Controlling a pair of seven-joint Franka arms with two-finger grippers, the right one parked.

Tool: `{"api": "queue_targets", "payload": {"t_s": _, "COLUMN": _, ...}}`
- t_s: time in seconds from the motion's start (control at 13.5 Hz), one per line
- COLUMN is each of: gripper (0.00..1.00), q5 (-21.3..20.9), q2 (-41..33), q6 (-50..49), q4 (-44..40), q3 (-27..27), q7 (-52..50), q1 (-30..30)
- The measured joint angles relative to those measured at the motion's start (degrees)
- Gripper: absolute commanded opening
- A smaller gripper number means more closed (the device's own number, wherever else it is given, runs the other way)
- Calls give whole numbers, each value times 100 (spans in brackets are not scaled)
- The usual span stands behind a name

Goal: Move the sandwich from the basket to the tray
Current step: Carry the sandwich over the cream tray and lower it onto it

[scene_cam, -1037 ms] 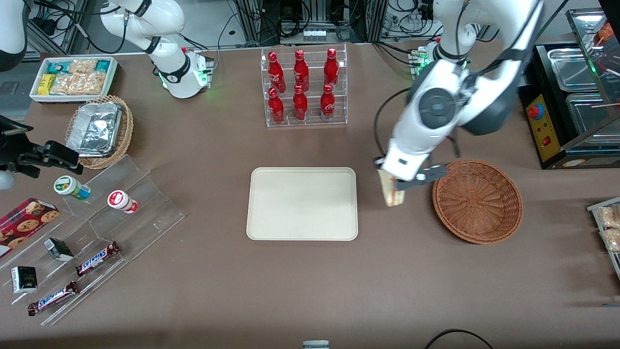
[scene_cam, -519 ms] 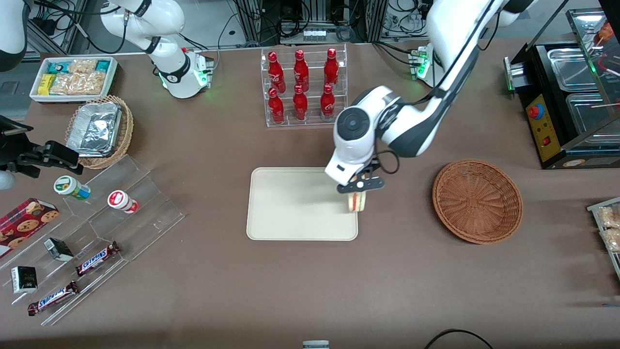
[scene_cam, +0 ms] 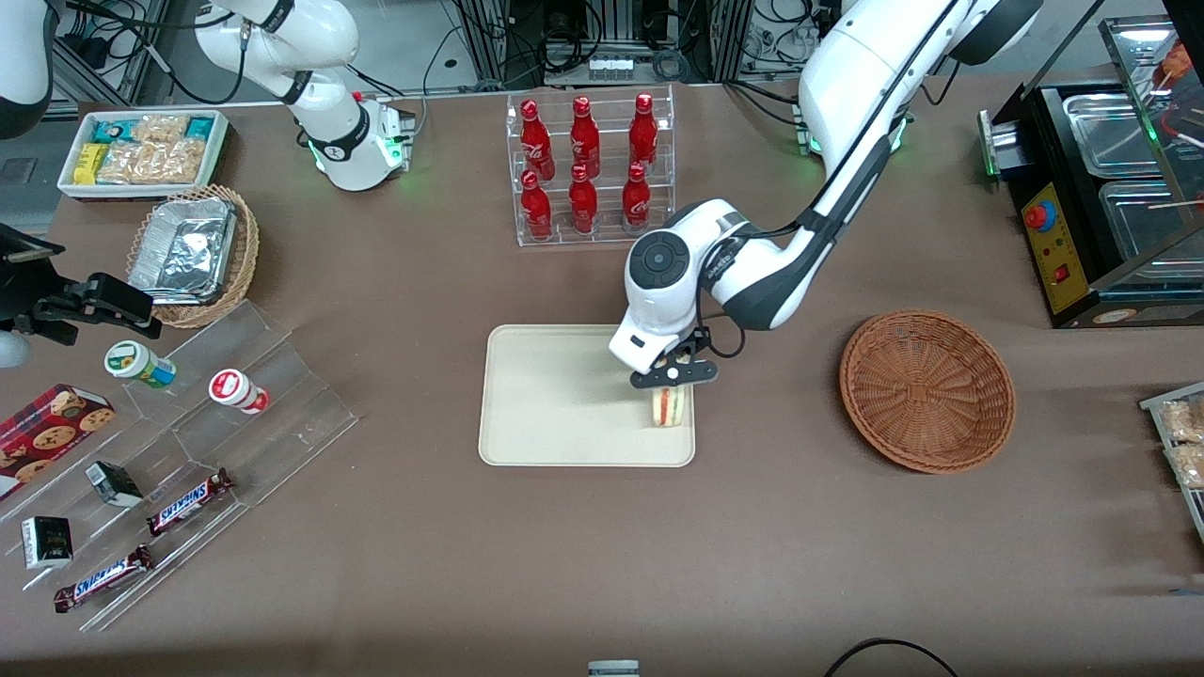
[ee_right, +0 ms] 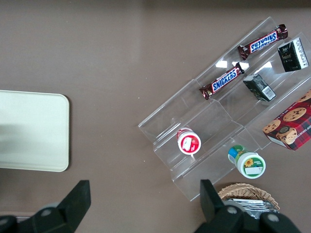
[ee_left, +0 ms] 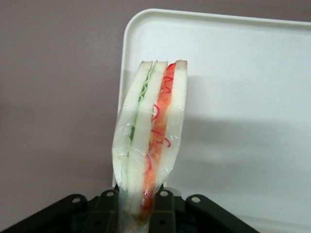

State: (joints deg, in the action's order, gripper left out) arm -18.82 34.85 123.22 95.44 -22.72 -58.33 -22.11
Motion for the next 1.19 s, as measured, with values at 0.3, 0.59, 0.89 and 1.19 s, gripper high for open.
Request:
{"api": "queue_targets", "payload": {"t_s": 0.3, "gripper": 22, "q5": -109, "q2": 181, "q6": 100, "q4": -68, "q3": 5, "q7": -145, "q1": -38}}
{"api": "queue_targets", "payload": {"t_s": 0.59, "gripper": 23, "q5": -254, "q2": 506, "q6": 104, "q4": -419, "q3": 98, "q7": -339, "q1": -262}}
{"api": "queue_targets", "payload": {"t_s": 0.89, "gripper": 100, "q5": -417, "q2": 616, "q6": 102, "q4": -488, "q3": 114, "q7": -363, "q1": -310}}
{"api": "queue_targets", "payload": {"t_s": 1.19, "gripper": 100, "q5": -466, "q2": 615, "q6": 82, "q4": -531, "q3": 128, "q7": -631, "q1": -308}}
